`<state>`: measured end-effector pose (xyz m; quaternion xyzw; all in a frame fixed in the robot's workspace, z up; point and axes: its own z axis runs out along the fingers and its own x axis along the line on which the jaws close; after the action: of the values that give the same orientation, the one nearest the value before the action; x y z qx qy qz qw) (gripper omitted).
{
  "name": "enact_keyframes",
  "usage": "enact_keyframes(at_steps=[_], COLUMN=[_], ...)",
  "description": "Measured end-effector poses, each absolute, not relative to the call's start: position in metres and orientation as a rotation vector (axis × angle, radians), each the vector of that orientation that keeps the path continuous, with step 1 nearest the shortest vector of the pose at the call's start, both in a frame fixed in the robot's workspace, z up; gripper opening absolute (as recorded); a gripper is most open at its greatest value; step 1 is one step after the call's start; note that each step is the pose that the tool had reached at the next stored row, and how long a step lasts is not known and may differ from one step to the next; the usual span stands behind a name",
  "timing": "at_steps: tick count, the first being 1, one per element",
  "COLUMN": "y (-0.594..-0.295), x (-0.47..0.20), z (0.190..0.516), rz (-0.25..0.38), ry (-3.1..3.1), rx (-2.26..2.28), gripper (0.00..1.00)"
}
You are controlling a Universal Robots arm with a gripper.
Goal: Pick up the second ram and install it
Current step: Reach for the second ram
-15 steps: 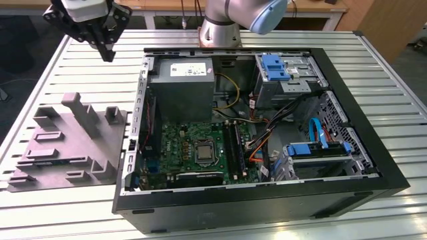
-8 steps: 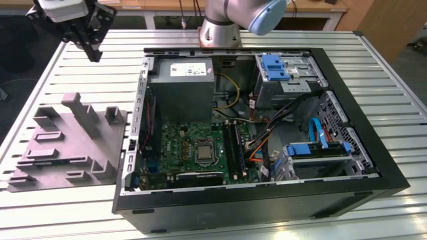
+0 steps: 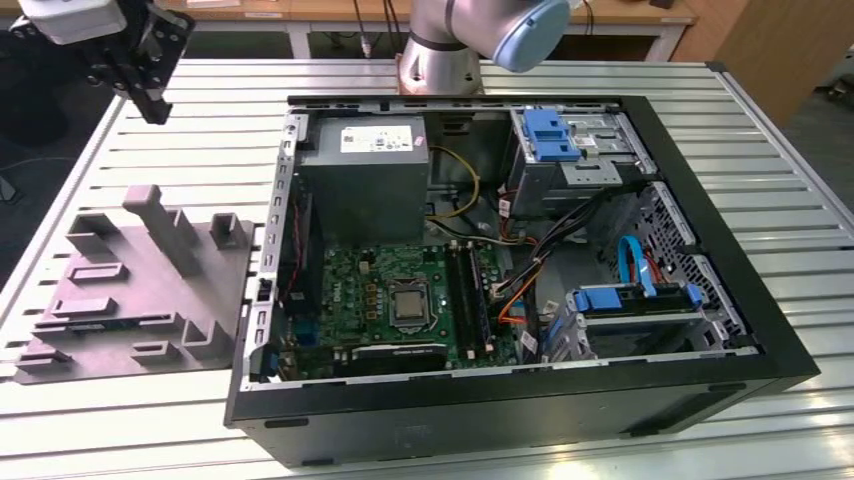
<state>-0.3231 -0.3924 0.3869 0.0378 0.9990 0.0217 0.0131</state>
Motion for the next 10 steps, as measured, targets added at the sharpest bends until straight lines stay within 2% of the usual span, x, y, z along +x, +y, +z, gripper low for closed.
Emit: enact_keyframes(at_steps=[10], y=[-0.391], x=[-0.351], z=[0.385], rz=[0.068], ry=[3.112], rx=[0.118], gripper=[0.1])
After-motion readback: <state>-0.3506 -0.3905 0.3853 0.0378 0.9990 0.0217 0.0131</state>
